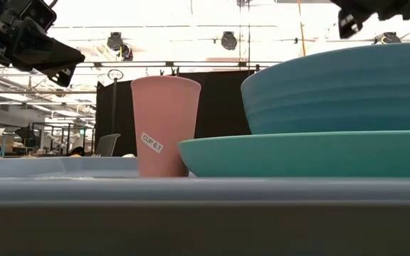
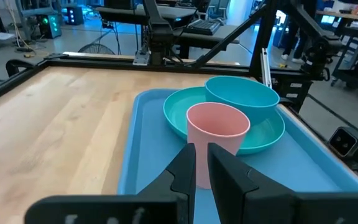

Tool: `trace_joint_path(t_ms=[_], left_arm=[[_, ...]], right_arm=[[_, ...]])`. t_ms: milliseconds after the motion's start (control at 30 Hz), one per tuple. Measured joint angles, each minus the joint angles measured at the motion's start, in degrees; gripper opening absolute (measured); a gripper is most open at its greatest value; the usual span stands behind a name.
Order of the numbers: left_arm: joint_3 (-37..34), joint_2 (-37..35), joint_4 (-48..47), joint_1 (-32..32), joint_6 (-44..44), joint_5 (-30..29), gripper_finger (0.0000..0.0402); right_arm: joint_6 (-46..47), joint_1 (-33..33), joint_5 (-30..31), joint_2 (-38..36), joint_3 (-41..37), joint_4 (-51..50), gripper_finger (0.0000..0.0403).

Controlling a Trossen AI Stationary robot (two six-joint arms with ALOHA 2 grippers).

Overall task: Set up tray
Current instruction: Put the yellow table napkin on the left side of the light blue plate and pink cup on the blue serving tray

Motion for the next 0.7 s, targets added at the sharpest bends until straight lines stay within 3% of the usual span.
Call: trace_joint_path(t_ms=[267, 367, 500, 600, 700], left_arm=[[0.0, 0.0, 0.0, 0.0, 0.6, -3.8, 0.0047], [0.0, 0.0, -0.1, 0.0, -0.2, -10.3, 0.0047], [0.3, 0.0, -0.5, 0.7, -3.6, -23.2, 0.0047], [4.5, 0.2, -9.0, 4.2, -8.8, -31.8, 0.0047], [10.8, 2.5, -20.1, 10.3, -12.2, -33.5, 0.0047]], right_arm=[[-0.2, -2.7, -1.8, -8.0, -12.2, 11.5, 0.0000], [-1.1, -3.4, -1.7, -7.9, -16.1, 17.4, 0.0000], [-3.1, -4.3, -1.5, -7.7, -20.7, 23.4, 0.0000], [-5.8, -5.1, -1.5, -7.8, -21.5, 25.7, 0.0000], [-5.9, -5.9, -1.5, -7.6, -21.6, 25.3, 0.0000]])
